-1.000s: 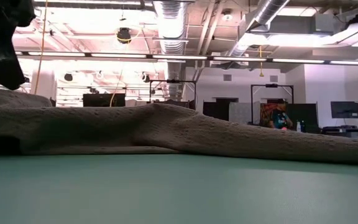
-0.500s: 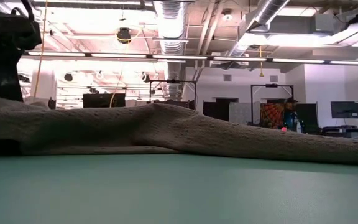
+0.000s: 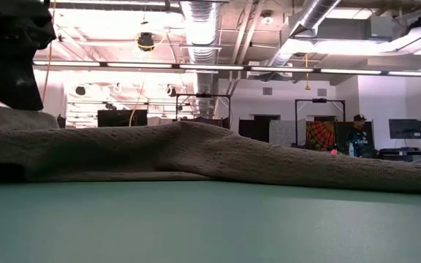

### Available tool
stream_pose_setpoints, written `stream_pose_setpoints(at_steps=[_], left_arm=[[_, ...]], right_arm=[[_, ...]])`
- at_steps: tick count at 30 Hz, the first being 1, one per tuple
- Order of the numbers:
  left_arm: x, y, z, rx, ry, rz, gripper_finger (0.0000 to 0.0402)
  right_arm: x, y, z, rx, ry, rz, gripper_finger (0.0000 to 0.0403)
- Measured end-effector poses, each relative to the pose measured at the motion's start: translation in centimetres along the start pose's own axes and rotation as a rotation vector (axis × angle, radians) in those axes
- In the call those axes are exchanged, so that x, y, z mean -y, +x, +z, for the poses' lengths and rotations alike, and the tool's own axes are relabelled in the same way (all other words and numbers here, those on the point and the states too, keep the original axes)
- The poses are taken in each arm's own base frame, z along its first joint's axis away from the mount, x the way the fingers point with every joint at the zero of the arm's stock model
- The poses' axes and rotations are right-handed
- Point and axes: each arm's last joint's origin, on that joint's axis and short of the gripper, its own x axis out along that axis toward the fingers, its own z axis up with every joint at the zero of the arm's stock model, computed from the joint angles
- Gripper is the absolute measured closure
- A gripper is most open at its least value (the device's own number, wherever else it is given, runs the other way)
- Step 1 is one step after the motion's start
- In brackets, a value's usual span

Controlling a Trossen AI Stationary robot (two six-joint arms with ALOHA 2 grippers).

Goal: Roll towel
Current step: Roll the gray towel

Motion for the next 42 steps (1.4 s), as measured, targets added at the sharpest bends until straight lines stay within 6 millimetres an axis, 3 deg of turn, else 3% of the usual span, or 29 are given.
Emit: stream_pose_setpoints(at_steps=[8, 14, 18, 25, 32, 42], left_arm=[[-0.7, 1.4, -0.9, -0.07, -0.06, -0.026, 0.0322], [0.6, 1.3, -1.1, -0.08, -0.051, -0.151, 0.039], [1.5, 1.0, -1.0, -0.071, -0.064, -0.227, 0.04], [3.7, -2.1, -0.7, -0.22, -0.002, -0.276, 0.0401], [3.6, -6.3, -1.9, -0.367, -0.01, -0.173, 0.0401], [2.0, -7.1, -5.9, -0.505, 0.022, -0.031, 0.0401]], right_arm=[[0.0, 0.0, 0.0, -0.001, 0.002, 0.004, 0.0352], [0.0, 0.0, 0.0, 0.0, 0.002, 0.005, 0.0352], [-0.1, 0.0, 0.0, 0.0, 0.003, 0.006, 0.0352], [-0.1, 0.0, 0.0, -0.001, 0.004, 0.007, 0.0352], [-0.1, 0.0, 0.0, -0.01, 0.005, 0.01, 0.0352], [0.2, 0.0, -0.2, -0.056, 0.017, -0.021, 0.0352]])
